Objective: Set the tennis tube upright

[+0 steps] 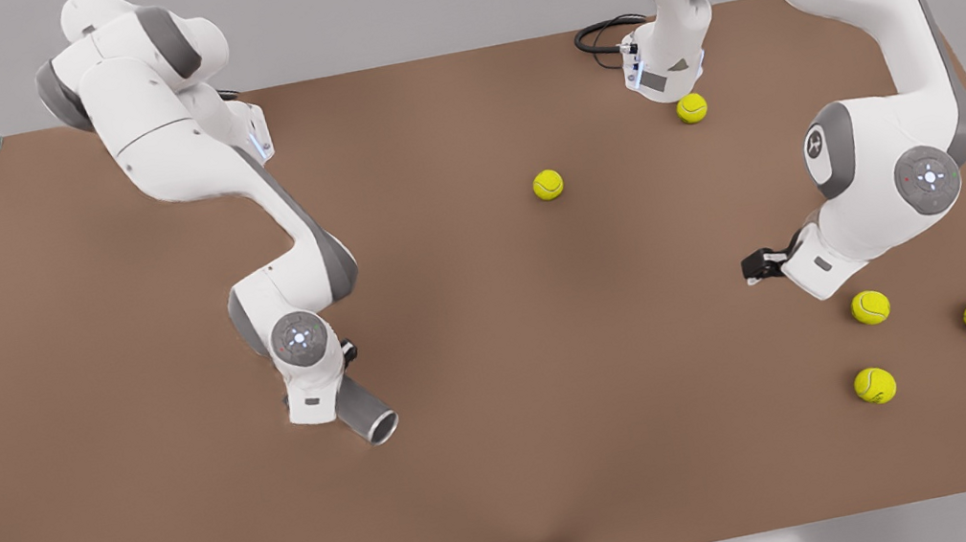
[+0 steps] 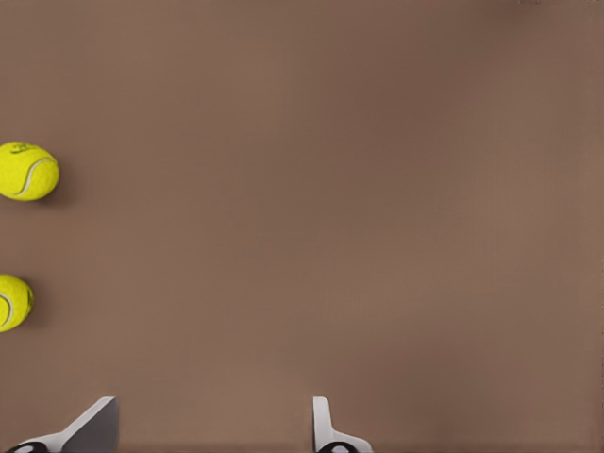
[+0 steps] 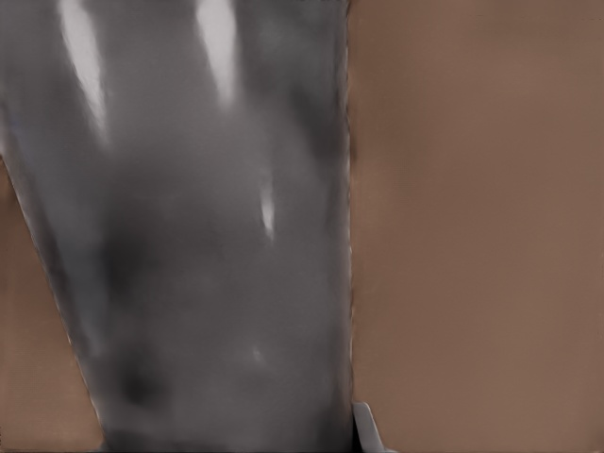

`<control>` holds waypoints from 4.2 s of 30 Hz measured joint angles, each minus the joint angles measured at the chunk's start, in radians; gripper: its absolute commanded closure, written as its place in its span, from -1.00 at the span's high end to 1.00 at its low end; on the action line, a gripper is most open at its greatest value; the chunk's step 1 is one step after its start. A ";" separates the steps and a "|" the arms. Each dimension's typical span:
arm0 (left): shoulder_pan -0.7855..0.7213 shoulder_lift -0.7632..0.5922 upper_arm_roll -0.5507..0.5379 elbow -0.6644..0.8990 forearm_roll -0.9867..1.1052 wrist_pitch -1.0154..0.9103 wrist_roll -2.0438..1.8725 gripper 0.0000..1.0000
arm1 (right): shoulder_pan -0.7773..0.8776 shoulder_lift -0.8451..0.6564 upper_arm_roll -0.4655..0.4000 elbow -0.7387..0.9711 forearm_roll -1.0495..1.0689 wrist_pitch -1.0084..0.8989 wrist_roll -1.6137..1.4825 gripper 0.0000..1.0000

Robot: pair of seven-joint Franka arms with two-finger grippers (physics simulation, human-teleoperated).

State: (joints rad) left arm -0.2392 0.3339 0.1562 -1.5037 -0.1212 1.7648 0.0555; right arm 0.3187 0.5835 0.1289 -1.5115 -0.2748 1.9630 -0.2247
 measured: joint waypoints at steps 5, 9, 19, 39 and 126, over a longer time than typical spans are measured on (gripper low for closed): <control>-0.001 0.013 -0.002 0.002 -0.028 0.004 -0.013 1.00 | 0.105 0.106 0.019 0.182 -0.102 -0.039 -0.287 0.43; -0.002 0.035 -0.003 0.005 -0.048 0.012 -0.021 1.00 | 0.188 0.202 0.050 0.287 -0.123 -0.054 -0.463 0.41; -0.047 0.130 -0.012 0.004 -0.394 0.050 -0.054 1.00 | 0.231 0.482 0.084 0.635 -0.051 -0.095 -0.578 0.41; -0.086 0.326 -0.062 -0.038 -0.880 0.210 -0.034 1.00 | -0.179 0.024 0.075 0.637 0.076 -0.273 -0.303 1.00; -0.243 0.103 0.033 -0.328 -1.347 0.413 0.495 -0.57 | -0.477 -0.437 0.073 -0.069 0.254 -0.208 0.327 1.00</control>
State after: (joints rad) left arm -0.4819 0.4369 0.1895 -1.8316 -1.4680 2.1778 0.5503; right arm -0.1581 0.1467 0.2020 -1.5805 -0.0208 1.7550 0.1023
